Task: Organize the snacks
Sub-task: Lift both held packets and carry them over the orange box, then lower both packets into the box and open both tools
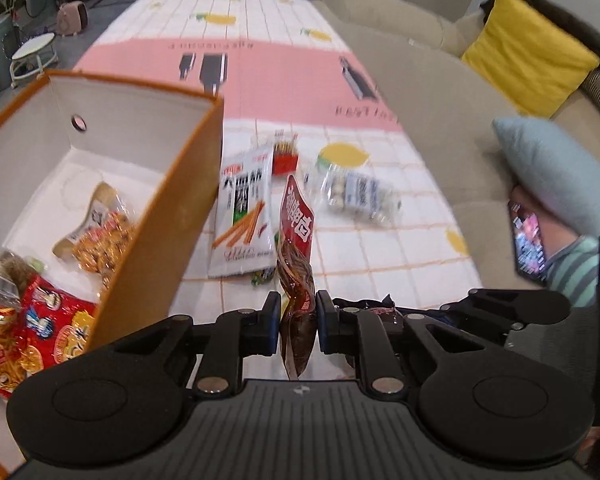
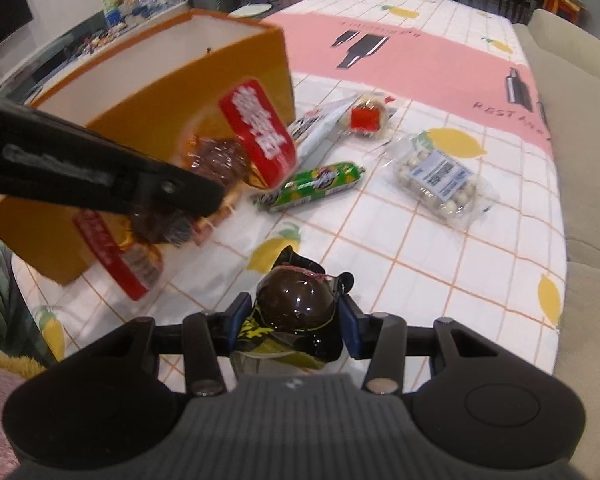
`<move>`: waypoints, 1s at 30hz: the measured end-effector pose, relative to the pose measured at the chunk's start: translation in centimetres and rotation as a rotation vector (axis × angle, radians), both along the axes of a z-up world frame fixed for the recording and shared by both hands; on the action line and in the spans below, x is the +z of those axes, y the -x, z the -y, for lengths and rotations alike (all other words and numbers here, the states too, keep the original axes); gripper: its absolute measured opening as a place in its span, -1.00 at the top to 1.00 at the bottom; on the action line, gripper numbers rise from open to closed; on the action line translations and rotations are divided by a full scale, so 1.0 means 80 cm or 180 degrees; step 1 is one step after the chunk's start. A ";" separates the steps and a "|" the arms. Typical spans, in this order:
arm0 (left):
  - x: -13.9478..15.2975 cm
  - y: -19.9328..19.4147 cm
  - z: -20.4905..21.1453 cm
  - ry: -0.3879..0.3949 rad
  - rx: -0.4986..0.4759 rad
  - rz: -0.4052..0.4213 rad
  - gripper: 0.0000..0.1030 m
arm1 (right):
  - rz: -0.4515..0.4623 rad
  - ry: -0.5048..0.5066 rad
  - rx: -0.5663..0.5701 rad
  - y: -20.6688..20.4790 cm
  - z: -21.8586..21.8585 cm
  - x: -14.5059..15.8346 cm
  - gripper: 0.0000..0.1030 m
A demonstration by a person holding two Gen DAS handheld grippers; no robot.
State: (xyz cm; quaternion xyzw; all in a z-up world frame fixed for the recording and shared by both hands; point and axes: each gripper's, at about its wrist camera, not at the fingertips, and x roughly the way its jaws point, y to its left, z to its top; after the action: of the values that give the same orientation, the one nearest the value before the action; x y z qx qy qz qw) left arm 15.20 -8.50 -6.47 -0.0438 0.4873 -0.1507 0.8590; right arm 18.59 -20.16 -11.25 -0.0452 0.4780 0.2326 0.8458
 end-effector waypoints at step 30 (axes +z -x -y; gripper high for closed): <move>0.109 -0.058 -0.160 -0.0416 0.0452 0.0255 0.62 | 0.1006 0.0170 0.0634 -0.078 -0.179 0.161 0.14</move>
State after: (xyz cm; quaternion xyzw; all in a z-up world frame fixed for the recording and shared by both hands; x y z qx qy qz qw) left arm 19.81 4.33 2.28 -0.0160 0.4570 -0.0590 0.8873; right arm 24.83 -5.80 1.65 -0.1507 0.3383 0.2924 0.8817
